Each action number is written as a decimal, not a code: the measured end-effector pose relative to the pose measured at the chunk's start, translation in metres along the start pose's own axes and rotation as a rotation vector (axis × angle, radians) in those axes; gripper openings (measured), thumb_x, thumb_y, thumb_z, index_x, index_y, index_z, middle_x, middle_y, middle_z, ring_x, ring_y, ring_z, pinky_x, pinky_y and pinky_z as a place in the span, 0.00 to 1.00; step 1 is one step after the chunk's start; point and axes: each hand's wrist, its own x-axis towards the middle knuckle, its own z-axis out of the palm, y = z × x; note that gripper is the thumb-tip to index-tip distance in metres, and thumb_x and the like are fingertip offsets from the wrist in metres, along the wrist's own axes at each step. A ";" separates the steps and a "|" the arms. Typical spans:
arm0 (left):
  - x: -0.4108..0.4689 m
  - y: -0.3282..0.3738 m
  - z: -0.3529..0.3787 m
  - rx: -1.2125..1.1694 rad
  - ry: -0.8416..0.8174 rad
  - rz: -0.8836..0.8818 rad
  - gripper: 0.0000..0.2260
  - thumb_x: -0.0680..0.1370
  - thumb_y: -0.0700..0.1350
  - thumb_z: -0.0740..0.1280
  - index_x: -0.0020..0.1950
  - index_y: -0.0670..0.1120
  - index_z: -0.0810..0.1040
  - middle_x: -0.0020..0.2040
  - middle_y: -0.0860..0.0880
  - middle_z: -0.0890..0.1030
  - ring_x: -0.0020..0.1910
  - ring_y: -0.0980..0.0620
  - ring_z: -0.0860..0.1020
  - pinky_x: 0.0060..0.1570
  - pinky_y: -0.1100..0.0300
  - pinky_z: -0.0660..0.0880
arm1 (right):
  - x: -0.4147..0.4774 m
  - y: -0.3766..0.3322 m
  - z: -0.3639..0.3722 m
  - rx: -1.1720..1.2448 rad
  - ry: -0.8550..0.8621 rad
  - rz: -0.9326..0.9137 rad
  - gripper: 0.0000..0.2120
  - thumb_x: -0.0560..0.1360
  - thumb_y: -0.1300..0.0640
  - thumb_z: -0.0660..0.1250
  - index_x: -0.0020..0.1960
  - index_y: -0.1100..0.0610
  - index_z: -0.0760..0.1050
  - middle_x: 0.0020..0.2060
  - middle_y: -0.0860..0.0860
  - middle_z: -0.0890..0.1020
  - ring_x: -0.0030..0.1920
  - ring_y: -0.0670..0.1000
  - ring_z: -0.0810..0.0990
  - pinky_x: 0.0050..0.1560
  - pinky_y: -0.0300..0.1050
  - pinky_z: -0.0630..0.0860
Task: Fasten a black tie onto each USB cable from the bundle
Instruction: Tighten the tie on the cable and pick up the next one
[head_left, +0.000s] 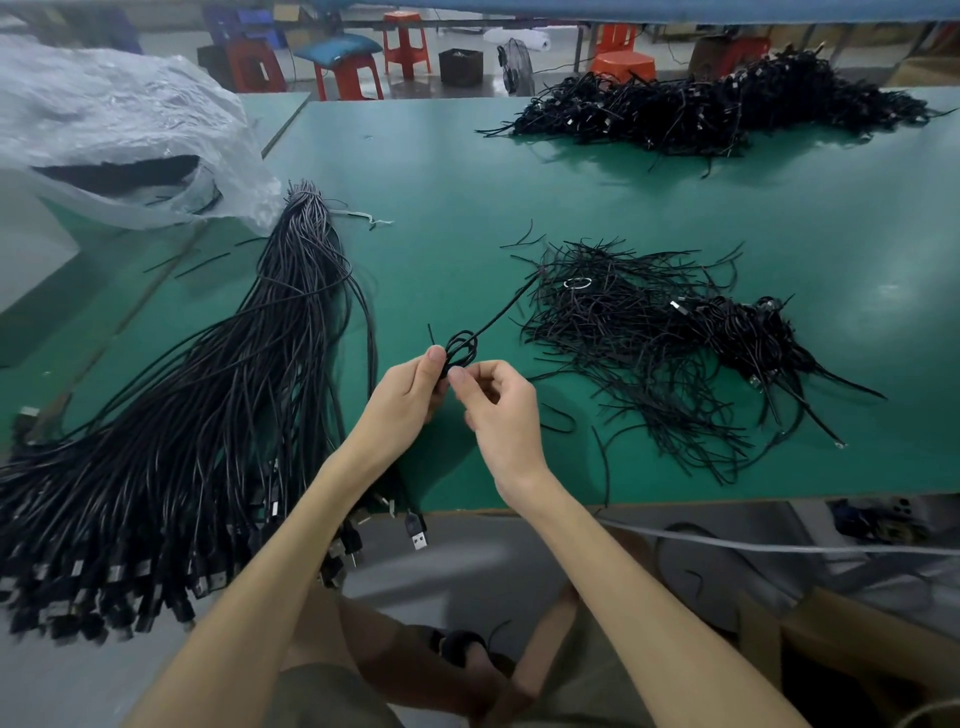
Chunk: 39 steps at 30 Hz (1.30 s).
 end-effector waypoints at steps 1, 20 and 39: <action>0.000 0.001 0.000 -0.026 -0.001 -0.014 0.24 0.87 0.55 0.54 0.31 0.55 0.70 0.26 0.57 0.67 0.27 0.59 0.63 0.29 0.64 0.61 | 0.000 0.000 0.000 0.009 -0.010 0.000 0.07 0.79 0.52 0.72 0.47 0.55 0.77 0.36 0.46 0.79 0.34 0.44 0.73 0.42 0.45 0.71; -0.009 0.012 -0.011 -0.285 -0.019 -0.120 0.17 0.79 0.53 0.60 0.32 0.49 0.75 0.27 0.54 0.61 0.25 0.56 0.57 0.23 0.66 0.57 | -0.005 -0.003 0.004 -0.091 -0.183 -0.039 0.20 0.75 0.46 0.75 0.63 0.52 0.77 0.59 0.48 0.74 0.53 0.38 0.78 0.54 0.27 0.70; -0.006 0.010 -0.009 -0.253 0.047 -0.149 0.20 0.83 0.43 0.56 0.30 0.51 0.62 0.26 0.54 0.62 0.24 0.56 0.57 0.22 0.65 0.56 | -0.013 -0.002 0.010 -0.307 -0.068 -0.221 0.04 0.81 0.57 0.69 0.48 0.55 0.75 0.44 0.49 0.81 0.42 0.48 0.81 0.44 0.46 0.80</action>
